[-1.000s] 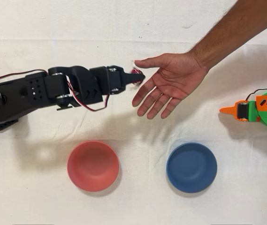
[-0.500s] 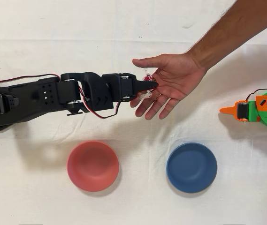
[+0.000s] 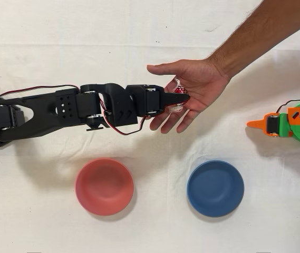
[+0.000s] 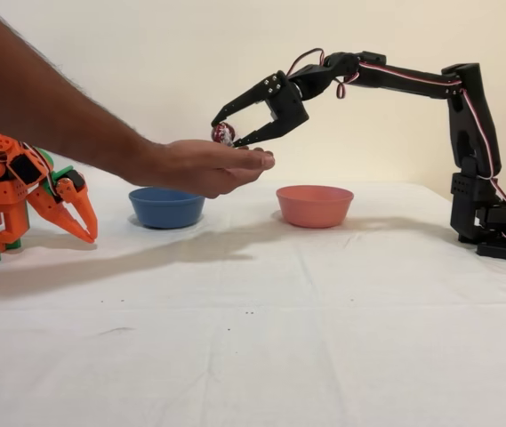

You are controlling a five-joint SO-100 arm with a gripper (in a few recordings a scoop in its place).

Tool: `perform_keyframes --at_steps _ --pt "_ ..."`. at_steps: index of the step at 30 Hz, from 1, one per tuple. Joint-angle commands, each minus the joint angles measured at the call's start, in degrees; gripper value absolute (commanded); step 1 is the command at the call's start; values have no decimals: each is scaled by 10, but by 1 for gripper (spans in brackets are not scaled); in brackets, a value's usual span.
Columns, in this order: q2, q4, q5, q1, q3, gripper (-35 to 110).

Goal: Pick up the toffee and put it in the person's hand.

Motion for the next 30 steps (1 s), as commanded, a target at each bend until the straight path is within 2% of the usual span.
perform_keyframes --at_steps 1,30 --pt "22 -9 8 -1 -51 13" --pt "61 1 -4 -4 -21 19"
